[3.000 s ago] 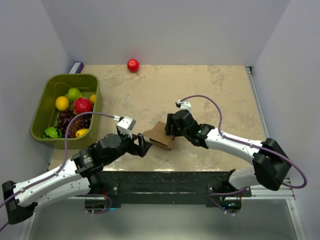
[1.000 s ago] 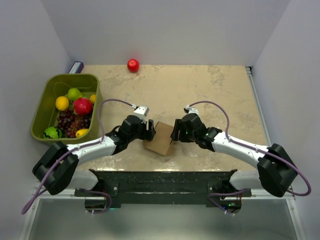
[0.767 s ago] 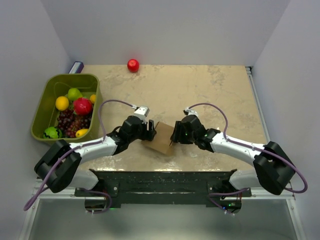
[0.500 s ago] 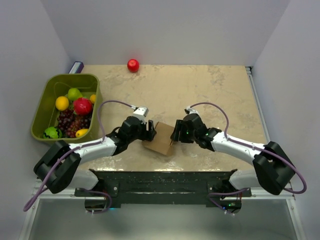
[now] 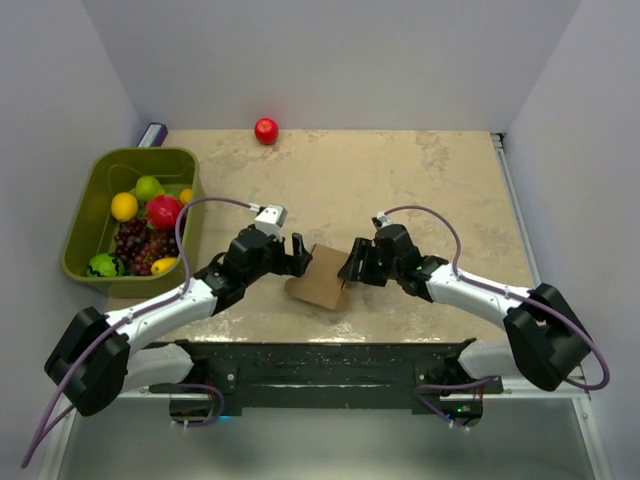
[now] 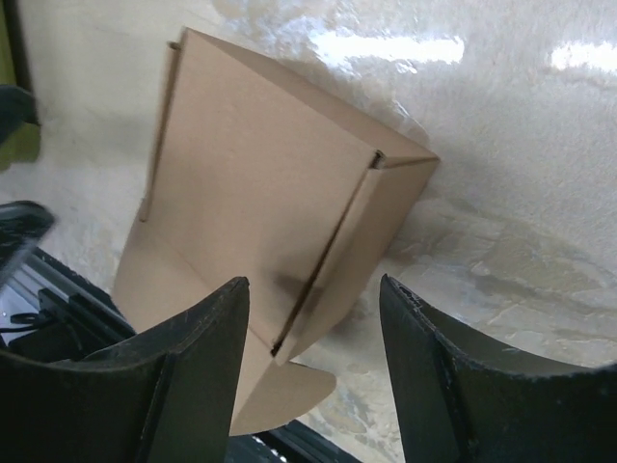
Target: Fold the paper box
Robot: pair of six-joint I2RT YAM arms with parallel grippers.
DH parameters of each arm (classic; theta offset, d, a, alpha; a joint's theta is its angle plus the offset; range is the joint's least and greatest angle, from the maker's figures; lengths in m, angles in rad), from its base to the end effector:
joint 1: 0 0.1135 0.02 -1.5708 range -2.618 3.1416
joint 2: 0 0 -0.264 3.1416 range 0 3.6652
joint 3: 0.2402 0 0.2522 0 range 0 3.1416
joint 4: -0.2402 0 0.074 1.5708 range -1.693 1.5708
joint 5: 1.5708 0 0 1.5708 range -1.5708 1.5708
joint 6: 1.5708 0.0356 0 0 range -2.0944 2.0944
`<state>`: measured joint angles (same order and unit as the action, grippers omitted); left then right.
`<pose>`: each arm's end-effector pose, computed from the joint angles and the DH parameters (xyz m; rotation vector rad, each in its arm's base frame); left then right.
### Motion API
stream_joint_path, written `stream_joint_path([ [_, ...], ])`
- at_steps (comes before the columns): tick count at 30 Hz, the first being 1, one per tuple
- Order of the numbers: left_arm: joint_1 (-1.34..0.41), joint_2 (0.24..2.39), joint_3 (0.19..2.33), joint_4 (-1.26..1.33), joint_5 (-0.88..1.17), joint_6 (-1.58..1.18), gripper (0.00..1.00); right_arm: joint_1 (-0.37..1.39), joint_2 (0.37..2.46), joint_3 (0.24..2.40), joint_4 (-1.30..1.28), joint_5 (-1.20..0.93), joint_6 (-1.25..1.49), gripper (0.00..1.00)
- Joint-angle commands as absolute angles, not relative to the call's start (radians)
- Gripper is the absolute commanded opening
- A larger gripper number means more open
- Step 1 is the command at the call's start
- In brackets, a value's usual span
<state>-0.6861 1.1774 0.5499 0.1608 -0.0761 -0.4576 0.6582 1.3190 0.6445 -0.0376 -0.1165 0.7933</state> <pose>0.1952 -0.1564 0.2128 0.1901 2.0879 -0.6316 0.2077 0.1659 0.1916 0.0997 2.4379 0.8475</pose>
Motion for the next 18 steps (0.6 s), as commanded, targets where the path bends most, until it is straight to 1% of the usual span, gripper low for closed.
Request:
stream_joint_path([
  [1,-0.661,1.14,0.577,0.13,-0.058,-0.469,0.94,0.641,1.344,0.615,0.031,-0.181,0.816,0.57],
  [3,-0.649,1.132,0.575,0.127,-0.038,-0.477,0.95,0.626,1.358,0.597,0.058,-0.201,0.824,0.55],
  [5,-0.641,1.131,0.572,0.127,-0.023,-0.485,0.95,0.615,1.371,0.586,0.089,-0.231,0.83,0.48],
  [6,-0.637,1.123,0.569,0.126,-0.014,-0.489,0.95,0.609,1.382,0.583,0.094,-0.238,0.831,0.4],
  [8,-0.632,1.117,0.565,0.124,-0.008,-0.498,0.96,0.604,1.391,0.58,0.098,-0.244,0.828,0.32],
  [9,-0.627,1.109,0.563,0.123,-0.006,-0.5,0.96,0.598,1.391,0.574,0.103,-0.248,0.828,0.26],
  [11,-0.621,1.101,0.555,0.121,-0.006,-0.514,0.96,0.592,1.39,0.565,0.113,-0.253,0.827,0.22],
  [15,-0.611,1.086,0.537,0.129,0.029,-0.534,0.96,0.562,1.396,0.543,0.139,-0.294,0.824,0.08],
  [18,-0.603,1.081,0.503,0.14,0.04,-0.557,0.97,0.54,1.408,0.528,0.155,-0.308,0.819,0.01],
])
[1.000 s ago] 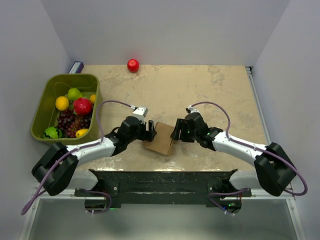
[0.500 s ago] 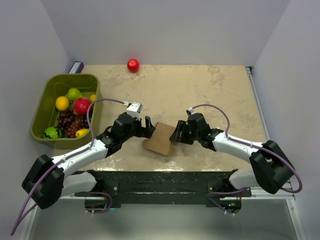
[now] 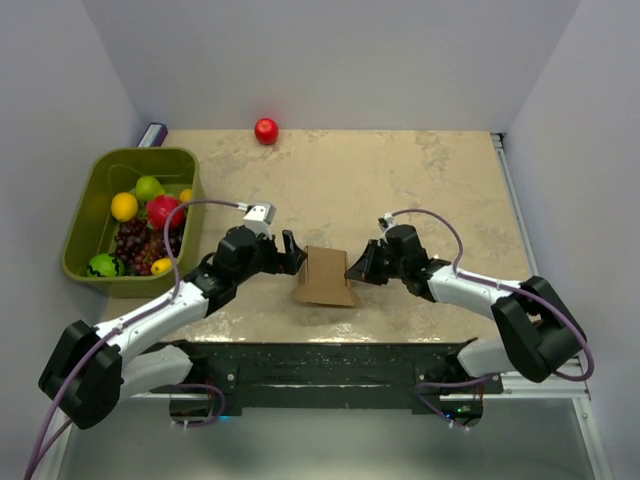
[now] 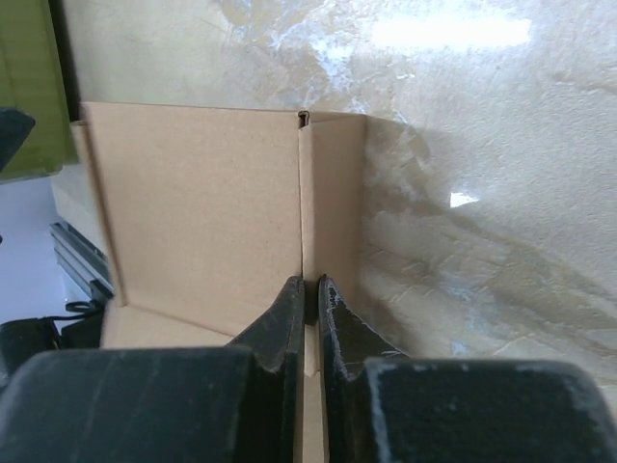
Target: Fold the paper box
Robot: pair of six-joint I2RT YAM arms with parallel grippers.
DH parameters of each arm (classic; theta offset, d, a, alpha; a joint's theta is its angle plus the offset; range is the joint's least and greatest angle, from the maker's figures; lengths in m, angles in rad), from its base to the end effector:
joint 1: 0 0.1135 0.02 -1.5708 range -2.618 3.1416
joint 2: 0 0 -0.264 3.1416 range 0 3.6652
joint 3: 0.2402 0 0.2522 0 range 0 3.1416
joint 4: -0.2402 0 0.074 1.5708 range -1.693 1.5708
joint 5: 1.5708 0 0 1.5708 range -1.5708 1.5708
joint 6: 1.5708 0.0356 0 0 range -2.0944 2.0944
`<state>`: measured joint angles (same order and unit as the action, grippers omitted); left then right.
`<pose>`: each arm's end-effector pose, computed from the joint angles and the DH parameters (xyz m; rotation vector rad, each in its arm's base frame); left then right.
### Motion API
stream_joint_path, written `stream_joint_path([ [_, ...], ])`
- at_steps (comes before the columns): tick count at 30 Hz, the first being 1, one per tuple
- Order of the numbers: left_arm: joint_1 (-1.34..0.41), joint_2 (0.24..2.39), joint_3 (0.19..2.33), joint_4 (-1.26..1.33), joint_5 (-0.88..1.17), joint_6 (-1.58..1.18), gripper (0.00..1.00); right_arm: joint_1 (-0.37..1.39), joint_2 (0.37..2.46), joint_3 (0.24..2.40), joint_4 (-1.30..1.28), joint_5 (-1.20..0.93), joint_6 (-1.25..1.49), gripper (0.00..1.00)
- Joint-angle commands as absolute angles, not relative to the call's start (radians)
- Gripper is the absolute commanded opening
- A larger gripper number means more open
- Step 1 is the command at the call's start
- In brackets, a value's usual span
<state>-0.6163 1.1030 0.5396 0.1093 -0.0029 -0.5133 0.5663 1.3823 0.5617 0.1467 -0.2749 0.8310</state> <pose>0.1948 -0.1378 0.2210 0.1062 2.0961 -0.6991 0.2193 0.1509 0.1670 0.1605 2.4311 1.0098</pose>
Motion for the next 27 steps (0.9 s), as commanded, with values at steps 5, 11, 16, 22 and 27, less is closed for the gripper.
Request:
stream_joint_path([
  [5,-0.591,1.092,0.448,0.215,0.097,-0.641,0.98,0.514,1.434,0.512,0.183,-0.333,0.819,0.0],
  [11,-0.592,1.17,0.422,0.371,0.19,-0.748,0.98,0.514,1.425,0.526,0.157,-0.321,0.796,0.0],
  [16,-0.592,1.157,0.403,0.443,0.178,-0.807,0.98,0.514,1.404,0.531,0.141,-0.308,0.785,0.0],
  [22,-0.591,1.173,0.364,0.528,0.184,-0.87,0.99,0.514,1.407,0.535,0.141,-0.31,0.781,0.0],
  [27,-0.594,1.273,0.402,0.534,0.238,-0.868,0.99,0.514,1.402,0.543,0.133,-0.299,0.765,0.0],
])
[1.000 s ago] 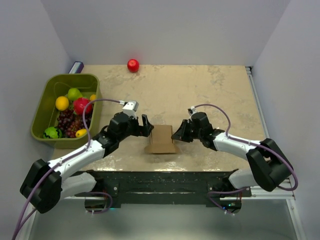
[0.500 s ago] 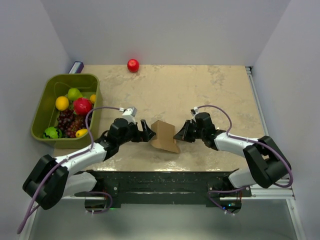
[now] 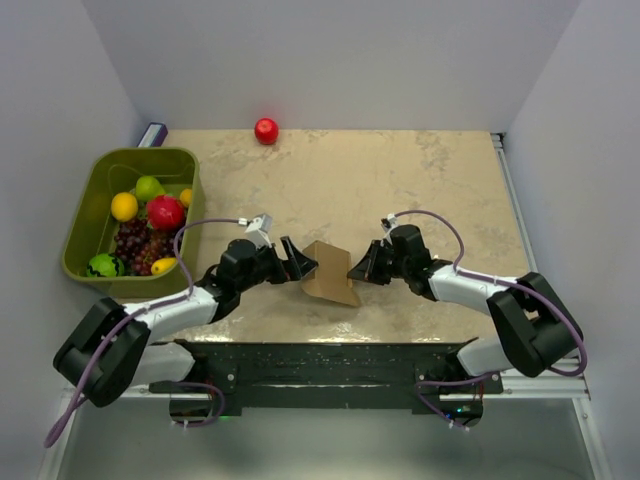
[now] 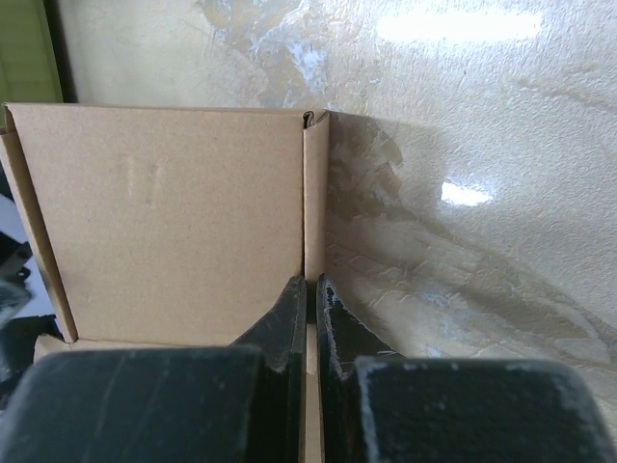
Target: Fold the paper box
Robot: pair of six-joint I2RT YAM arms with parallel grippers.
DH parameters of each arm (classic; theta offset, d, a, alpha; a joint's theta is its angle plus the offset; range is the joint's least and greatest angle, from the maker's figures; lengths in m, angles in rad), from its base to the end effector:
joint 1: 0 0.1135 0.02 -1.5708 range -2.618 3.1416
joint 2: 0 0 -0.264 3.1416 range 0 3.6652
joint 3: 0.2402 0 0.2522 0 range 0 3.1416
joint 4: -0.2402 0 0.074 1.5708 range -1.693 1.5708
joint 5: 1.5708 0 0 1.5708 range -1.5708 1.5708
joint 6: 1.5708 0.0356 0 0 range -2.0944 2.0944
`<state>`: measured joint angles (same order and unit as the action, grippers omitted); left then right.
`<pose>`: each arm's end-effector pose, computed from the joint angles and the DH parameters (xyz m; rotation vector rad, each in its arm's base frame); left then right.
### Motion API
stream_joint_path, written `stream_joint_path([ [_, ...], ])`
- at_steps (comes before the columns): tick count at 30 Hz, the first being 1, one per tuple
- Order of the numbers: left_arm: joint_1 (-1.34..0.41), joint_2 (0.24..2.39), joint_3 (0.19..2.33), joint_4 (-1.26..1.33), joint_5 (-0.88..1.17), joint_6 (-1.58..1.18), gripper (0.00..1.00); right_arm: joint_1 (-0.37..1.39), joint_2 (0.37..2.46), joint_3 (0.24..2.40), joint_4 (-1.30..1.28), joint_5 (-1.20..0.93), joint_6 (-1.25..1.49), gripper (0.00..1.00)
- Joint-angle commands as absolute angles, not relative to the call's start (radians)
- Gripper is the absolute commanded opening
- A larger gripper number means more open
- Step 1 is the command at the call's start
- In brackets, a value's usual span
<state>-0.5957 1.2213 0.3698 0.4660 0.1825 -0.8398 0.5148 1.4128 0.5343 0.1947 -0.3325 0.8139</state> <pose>0.1927 -0.1384 0.1758 -0.1284 2.1201 -1.0850 0.2245 0.1403 0.1559 0.1710 2.4384 1.0356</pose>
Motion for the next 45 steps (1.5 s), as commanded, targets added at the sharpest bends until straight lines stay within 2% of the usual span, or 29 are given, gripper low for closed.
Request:
stream_joint_path([
  [1,-0.594,1.282,0.408,0.54,0.245,-0.868,0.99,0.514,1.404,0.543,0.132,-0.292,0.762,0.0],
  [9,-0.592,1.361,0.448,0.581,0.304,-0.871,0.99,0.514,1.404,0.552,0.127,-0.275,0.741,0.0],
  [11,-0.594,1.393,0.452,0.594,0.334,-0.879,0.96,0.515,1.399,0.558,0.126,-0.268,0.732,0.0],
  [15,-0.594,1.434,0.463,0.601,0.379,-0.89,0.83,0.515,1.384,0.58,0.101,-0.239,0.697,0.0],
  [16,-0.594,1.442,0.468,0.6,0.385,-0.89,0.76,0.515,1.381,0.586,0.097,-0.236,0.687,0.01],
  [18,-0.594,1.463,0.485,0.589,0.406,-0.891,0.68,0.517,1.378,0.601,0.087,-0.23,0.661,0.06],
  [19,-0.592,1.469,0.492,0.58,0.411,-0.891,0.61,0.52,1.37,0.609,0.086,-0.226,0.649,0.08],
  [22,-0.591,1.489,0.511,0.534,0.433,-0.896,0.54,0.555,1.323,0.641,0.049,-0.177,0.589,0.32],
  [23,-0.586,1.494,0.523,0.519,0.445,-0.894,0.52,0.566,1.304,0.655,0.038,-0.157,0.553,0.49],
  [25,-0.574,1.497,0.534,0.494,0.463,-0.894,0.48,0.59,1.26,0.664,0.026,-0.096,0.51,0.64],
  [26,-0.552,1.497,0.535,0.477,0.495,-0.902,0.46,0.621,1.211,0.67,0.015,-0.074,0.459,0.77],
  [28,-0.522,1.497,0.526,0.483,0.537,-0.937,0.39,0.694,1.16,0.676,0.003,-0.004,0.404,0.82],
  [33,-0.442,1.477,0.5,0.465,0.666,-1.006,0.37,0.897,1.086,0.727,-0.028,0.153,0.218,0.86],
  [37,-0.378,1.444,0.474,0.439,0.747,-1.072,0.36,1.107,1.109,0.77,-0.052,0.284,0.124,0.89],
  [39,-0.35,1.43,0.451,0.43,0.791,-1.088,0.36,1.167,1.132,0.787,-0.052,0.372,0.077,0.91],
  [40,-0.327,1.413,0.445,0.408,0.804,-1.092,0.36,1.214,1.144,0.793,-0.06,0.4,0.065,0.96],
  [45,-0.261,1.379,0.417,0.351,0.882,-1.1,0.36,1.345,1.261,0.841,-0.077,0.537,-0.044,0.99],
])
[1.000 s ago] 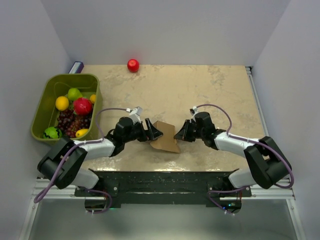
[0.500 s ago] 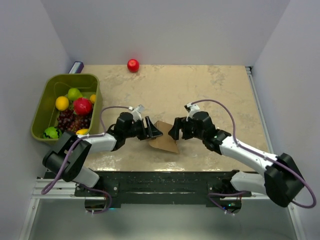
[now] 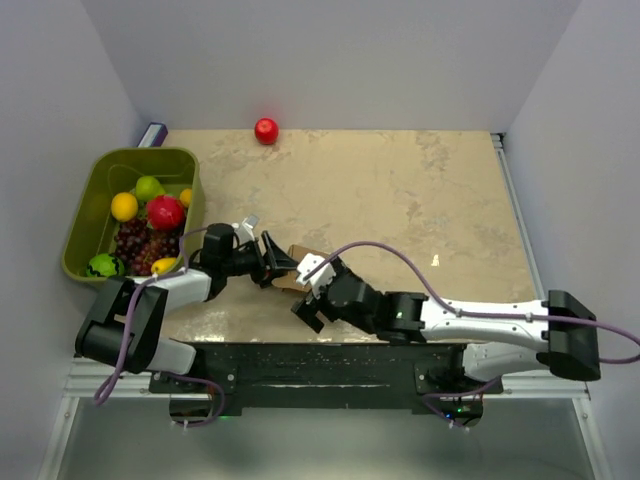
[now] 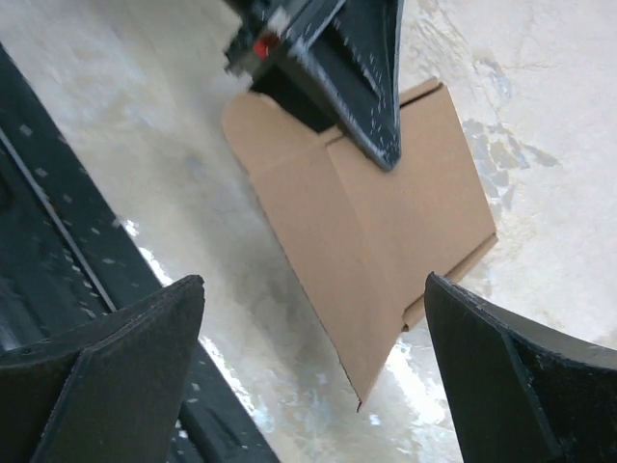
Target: Fold the paper box
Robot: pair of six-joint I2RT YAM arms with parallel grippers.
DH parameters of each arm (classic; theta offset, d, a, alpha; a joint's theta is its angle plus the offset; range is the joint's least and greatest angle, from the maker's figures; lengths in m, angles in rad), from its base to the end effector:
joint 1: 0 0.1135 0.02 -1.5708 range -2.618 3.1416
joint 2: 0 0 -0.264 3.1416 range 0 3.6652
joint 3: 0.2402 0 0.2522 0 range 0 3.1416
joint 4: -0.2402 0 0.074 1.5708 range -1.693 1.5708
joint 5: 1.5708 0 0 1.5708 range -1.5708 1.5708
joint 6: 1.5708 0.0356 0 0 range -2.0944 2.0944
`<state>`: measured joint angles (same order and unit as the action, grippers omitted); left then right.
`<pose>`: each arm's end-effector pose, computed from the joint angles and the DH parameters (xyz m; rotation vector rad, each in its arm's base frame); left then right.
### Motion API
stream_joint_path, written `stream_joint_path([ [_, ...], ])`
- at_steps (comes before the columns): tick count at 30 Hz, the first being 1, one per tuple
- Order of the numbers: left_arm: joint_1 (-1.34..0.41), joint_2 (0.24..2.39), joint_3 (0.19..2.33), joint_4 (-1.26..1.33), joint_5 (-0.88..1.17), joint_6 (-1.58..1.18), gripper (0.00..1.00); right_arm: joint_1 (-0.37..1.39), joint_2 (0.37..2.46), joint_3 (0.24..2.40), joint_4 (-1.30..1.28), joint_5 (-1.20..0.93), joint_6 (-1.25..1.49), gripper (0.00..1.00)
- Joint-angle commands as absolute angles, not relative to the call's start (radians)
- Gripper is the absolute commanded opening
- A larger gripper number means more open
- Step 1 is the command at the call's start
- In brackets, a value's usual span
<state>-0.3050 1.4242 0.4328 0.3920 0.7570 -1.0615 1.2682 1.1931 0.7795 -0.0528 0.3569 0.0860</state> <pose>0.2294 -0.0979 0.1462 -0.4159 2.4038 -1.5320 0.0914 0.2511 0.2671 -0.9434 1.8103 0.4980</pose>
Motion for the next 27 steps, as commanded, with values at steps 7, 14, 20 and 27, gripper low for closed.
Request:
stream_joint_path([
  [7,-0.235,1.358,0.347,0.392,0.948,-1.189,0.36,1.477,1.442,0.865,-0.005,0.824,-0.126,0.99],
  [14,-0.235,1.324,0.302,0.433,0.98,-1.252,0.36,1.511,1.58,0.865,0.098,0.96,-0.241,0.98],
  [20,-0.235,1.302,0.246,0.492,0.996,-1.308,0.36,1.511,1.644,0.876,0.109,0.959,-0.253,0.81],
  [27,-0.235,1.287,0.219,0.551,1.009,-1.33,0.56,1.511,1.643,0.887,0.072,0.927,-0.241,0.56],
])
